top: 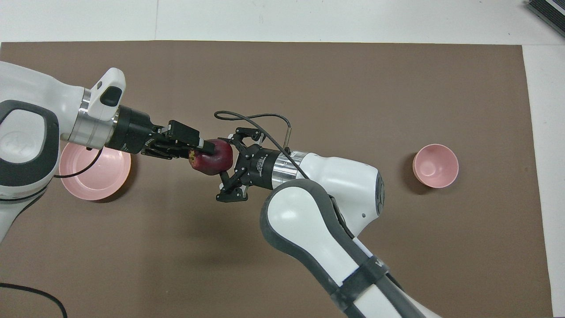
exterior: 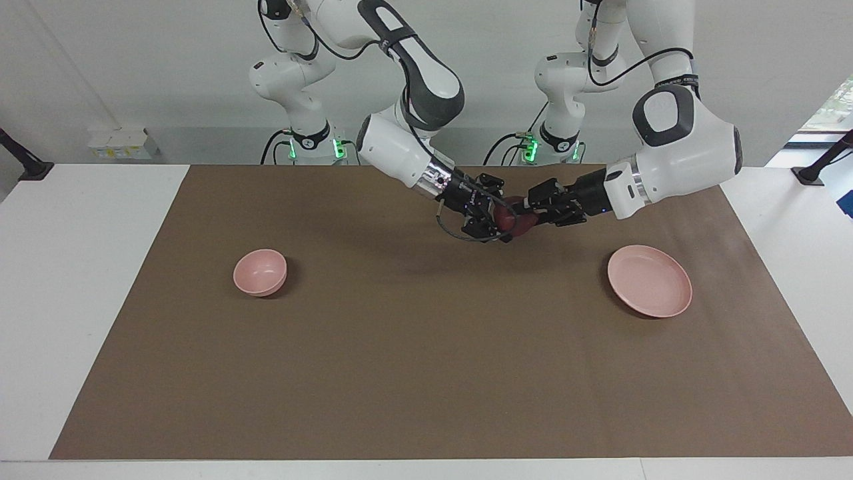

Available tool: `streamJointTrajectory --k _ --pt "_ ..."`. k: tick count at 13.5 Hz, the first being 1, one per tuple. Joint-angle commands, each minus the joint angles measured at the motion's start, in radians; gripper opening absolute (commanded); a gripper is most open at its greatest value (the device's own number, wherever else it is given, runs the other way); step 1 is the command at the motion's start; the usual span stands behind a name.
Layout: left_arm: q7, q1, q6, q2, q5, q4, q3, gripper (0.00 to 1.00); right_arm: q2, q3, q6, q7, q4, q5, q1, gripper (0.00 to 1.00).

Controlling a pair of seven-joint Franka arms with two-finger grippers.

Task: Move apple from plate to bowl
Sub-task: 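Close the right gripper on the apple and open the left gripper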

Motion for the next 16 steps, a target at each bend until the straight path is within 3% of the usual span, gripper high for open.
streamJointTrajectory --k 1,3,4,7,9,11,16 --pt "-0.042 -0.046 -0.047 -0.024 -0.012 -0.023 -0.008 0.08 0.018 0.009 0.023 -0.054 0.049 0.05 -0.002 0.0" --pt "-0.042 -0.044 -0.045 -0.022 -0.011 -0.023 -0.008 0.32 0.018 0.009 0.023 -0.06 0.049 0.05 -0.002 0.0" --pt "-0.039 -0.046 -0.045 -0.024 -0.011 -0.023 -0.008 0.33 0.018 0.009 0.023 -0.06 0.047 0.049 -0.002 0.0" --pt "-0.04 -0.046 -0.041 -0.022 0.024 -0.018 -0.008 0.76 0.018 0.009 0.023 -0.062 0.047 0.044 -0.002 0.0" --pt "-0.04 -0.091 0.042 -0.019 0.061 -0.015 -0.008 1.0 0.018 0.009 0.023 -0.066 0.047 0.041 -0.002 0.0" --pt "-0.069 -0.128 0.134 -0.016 0.135 -0.015 -0.008 1.0 0.016 0.009 0.023 -0.077 0.046 0.041 -0.004 0.0" --pt "-0.077 -0.13 0.144 -0.015 0.147 -0.015 -0.008 1.0 0.015 0.009 0.021 -0.098 0.041 0.039 -0.004 0.0"
